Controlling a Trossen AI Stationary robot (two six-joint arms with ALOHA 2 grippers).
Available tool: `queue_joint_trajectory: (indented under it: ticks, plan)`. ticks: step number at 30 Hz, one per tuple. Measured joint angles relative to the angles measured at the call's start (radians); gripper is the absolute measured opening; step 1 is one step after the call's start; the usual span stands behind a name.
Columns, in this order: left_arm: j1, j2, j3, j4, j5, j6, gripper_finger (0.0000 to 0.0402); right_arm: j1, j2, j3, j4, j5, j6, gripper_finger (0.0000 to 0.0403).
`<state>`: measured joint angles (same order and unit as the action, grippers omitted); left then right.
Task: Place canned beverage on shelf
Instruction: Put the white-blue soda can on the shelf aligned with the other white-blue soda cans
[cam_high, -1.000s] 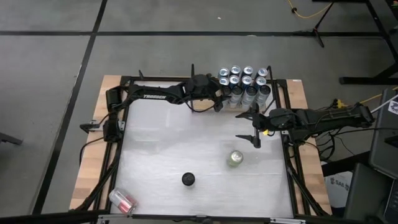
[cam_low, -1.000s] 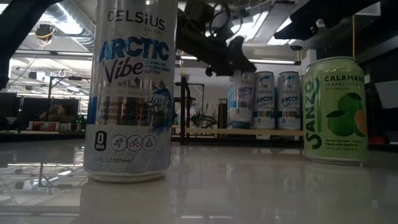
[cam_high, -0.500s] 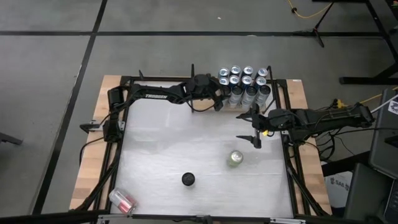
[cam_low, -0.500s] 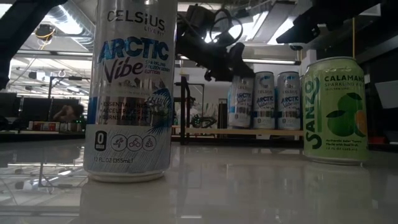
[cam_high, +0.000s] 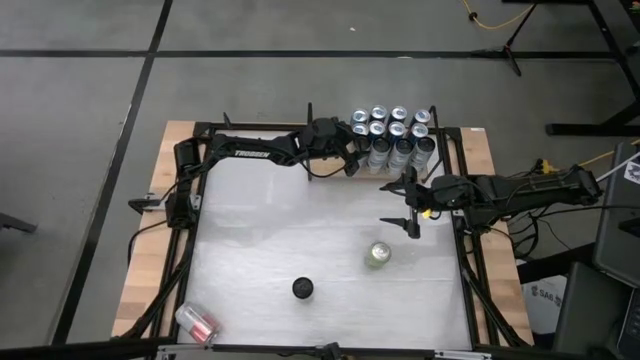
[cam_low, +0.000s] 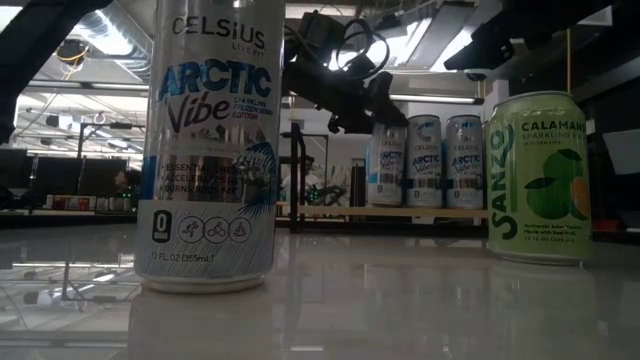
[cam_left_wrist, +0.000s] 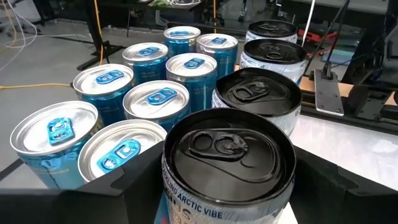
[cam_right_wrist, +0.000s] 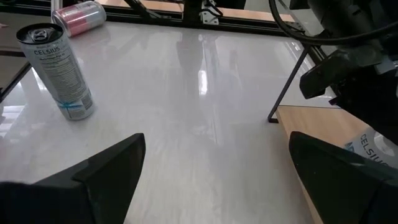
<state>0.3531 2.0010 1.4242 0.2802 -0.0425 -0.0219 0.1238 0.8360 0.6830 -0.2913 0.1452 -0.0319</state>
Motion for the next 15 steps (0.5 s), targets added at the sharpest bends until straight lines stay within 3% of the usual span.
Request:
queue_joint_trajectory:
  ticks: [15]
  plan:
    - [0.000, 0.001, 0.000, 0.001, 0.000, 0.007, 0.0278, 0.000, 0.000, 0.000, 0.000, 0.000, 0.000, 0.0388]
